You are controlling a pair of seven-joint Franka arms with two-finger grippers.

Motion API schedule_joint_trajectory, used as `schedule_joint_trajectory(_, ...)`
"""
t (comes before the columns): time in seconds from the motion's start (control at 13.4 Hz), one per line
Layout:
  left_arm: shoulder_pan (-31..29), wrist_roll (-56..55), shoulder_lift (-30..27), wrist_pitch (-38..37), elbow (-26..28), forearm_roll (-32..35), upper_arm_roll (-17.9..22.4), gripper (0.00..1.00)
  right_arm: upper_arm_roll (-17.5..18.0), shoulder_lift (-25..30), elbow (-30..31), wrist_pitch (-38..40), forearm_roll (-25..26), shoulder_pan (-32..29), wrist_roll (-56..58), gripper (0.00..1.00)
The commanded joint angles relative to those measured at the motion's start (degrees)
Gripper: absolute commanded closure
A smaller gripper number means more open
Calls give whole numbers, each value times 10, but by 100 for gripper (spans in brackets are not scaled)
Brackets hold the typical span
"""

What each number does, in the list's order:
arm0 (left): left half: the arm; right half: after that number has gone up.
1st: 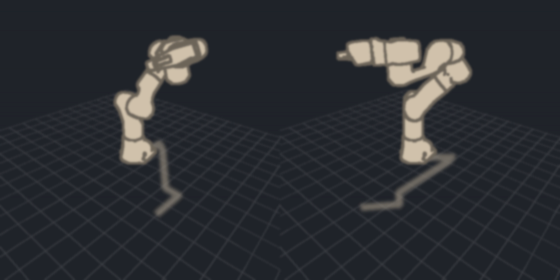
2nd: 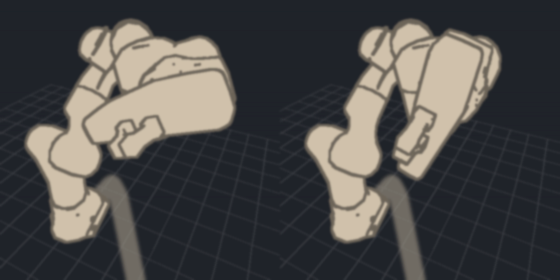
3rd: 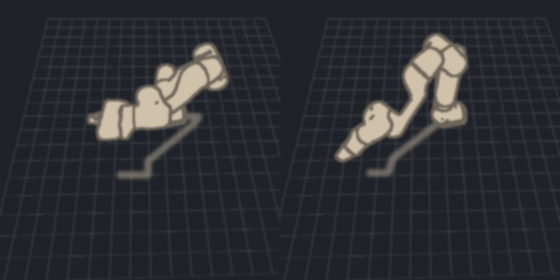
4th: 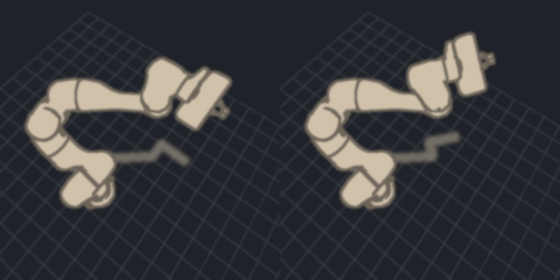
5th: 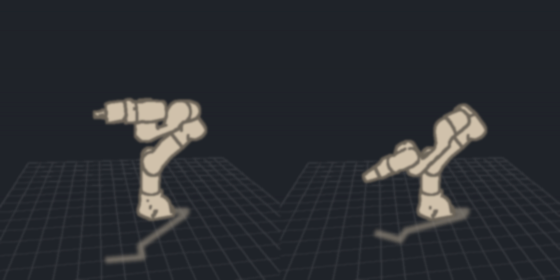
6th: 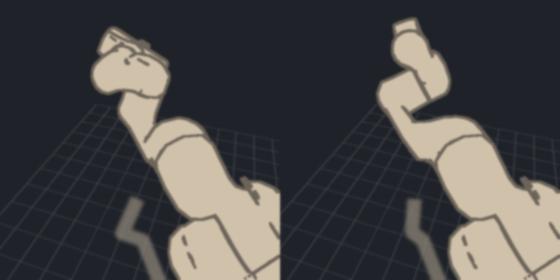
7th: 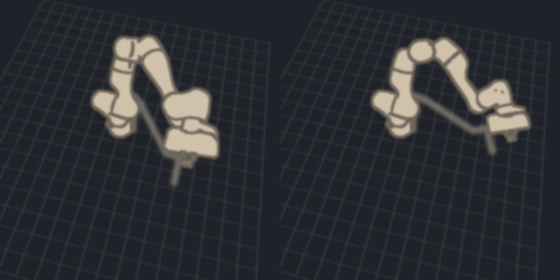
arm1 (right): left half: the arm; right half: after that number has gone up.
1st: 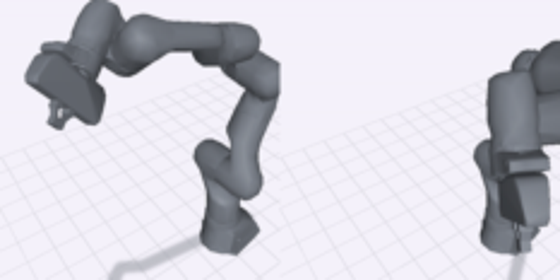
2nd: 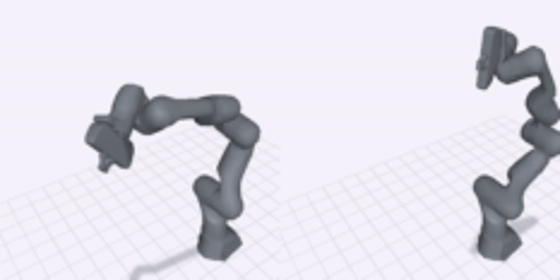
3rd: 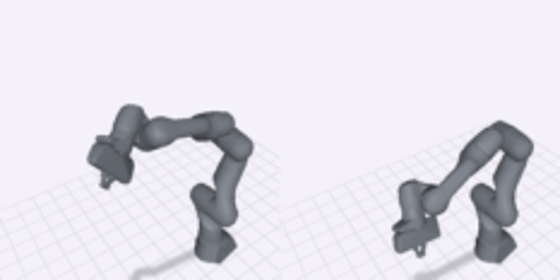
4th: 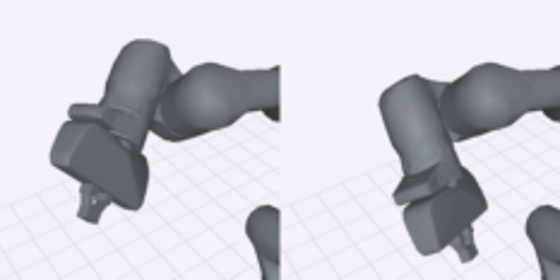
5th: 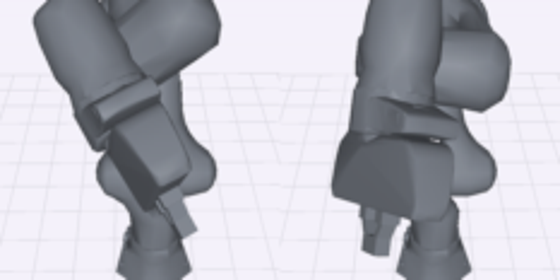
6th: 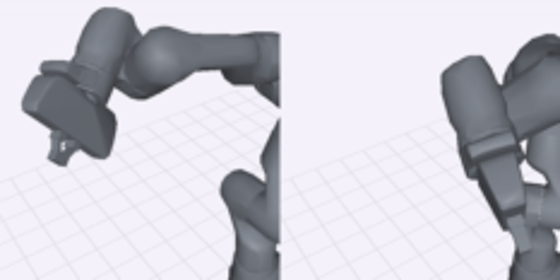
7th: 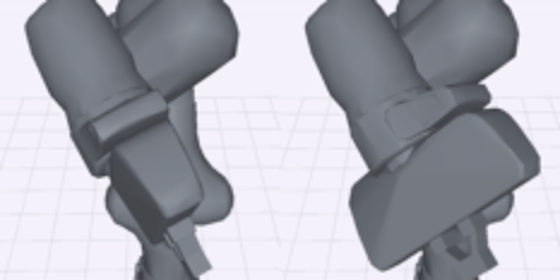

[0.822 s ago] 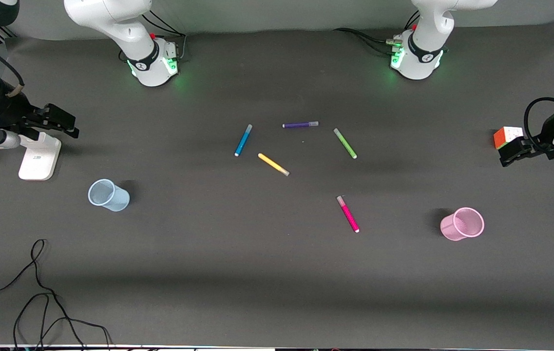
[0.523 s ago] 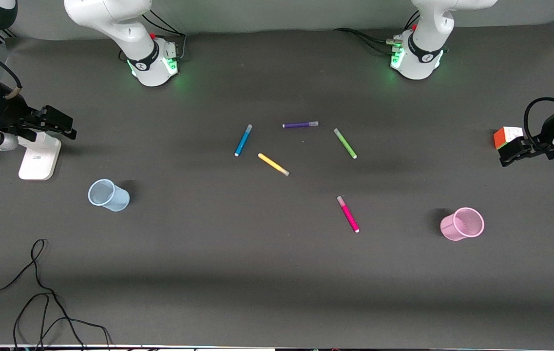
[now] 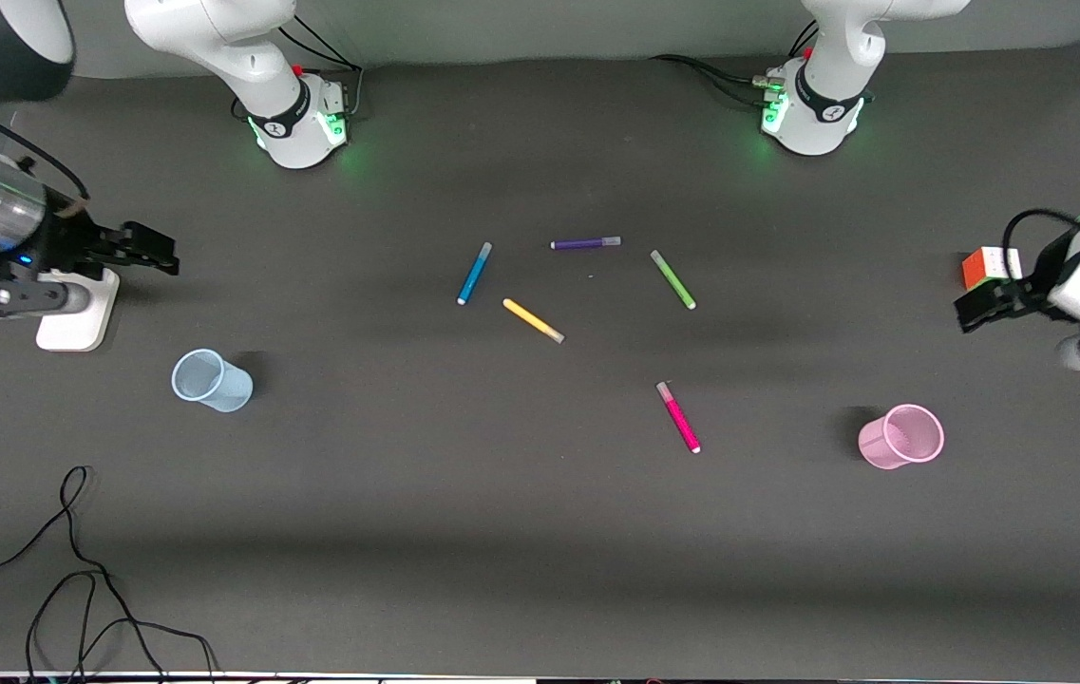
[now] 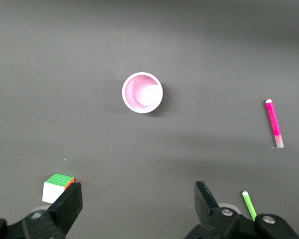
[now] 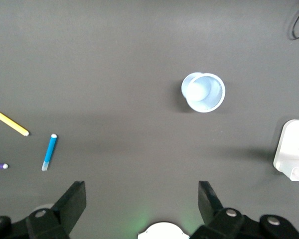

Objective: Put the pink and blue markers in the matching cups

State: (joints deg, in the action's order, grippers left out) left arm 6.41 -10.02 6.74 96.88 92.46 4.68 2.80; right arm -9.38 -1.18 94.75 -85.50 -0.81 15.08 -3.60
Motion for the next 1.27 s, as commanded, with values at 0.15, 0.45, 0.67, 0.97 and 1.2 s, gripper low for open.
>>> schedule_joint_trajectory(0.15, 49, -8, 104, 19, -31, 5, -2, 0, 1, -103, -7, 9, -76, 57, -97, 0)
schedule_joint_trajectory(0.45, 127, -166, 204, 53, -52, -17, -5, 0, 0, -226, -9, 2, -219, 82, -152, 0)
schedule_joint_trajectory(0.67, 181, -328, 281, 104, -81, -20, -10, 0, 0, -305, -8, -10, -269, 105, -152, 0)
schedule_joint_trajectory(0.97, 180, -413, 336, 168, -87, -102, -31, 1, 0, -349, -4, -44, -303, 144, -201, 0)
schedule_joint_trajectory(1.2, 181, -442, 340, 216, -68, -114, -31, 5, 0, -365, 6, -84, -318, 169, -215, 0)
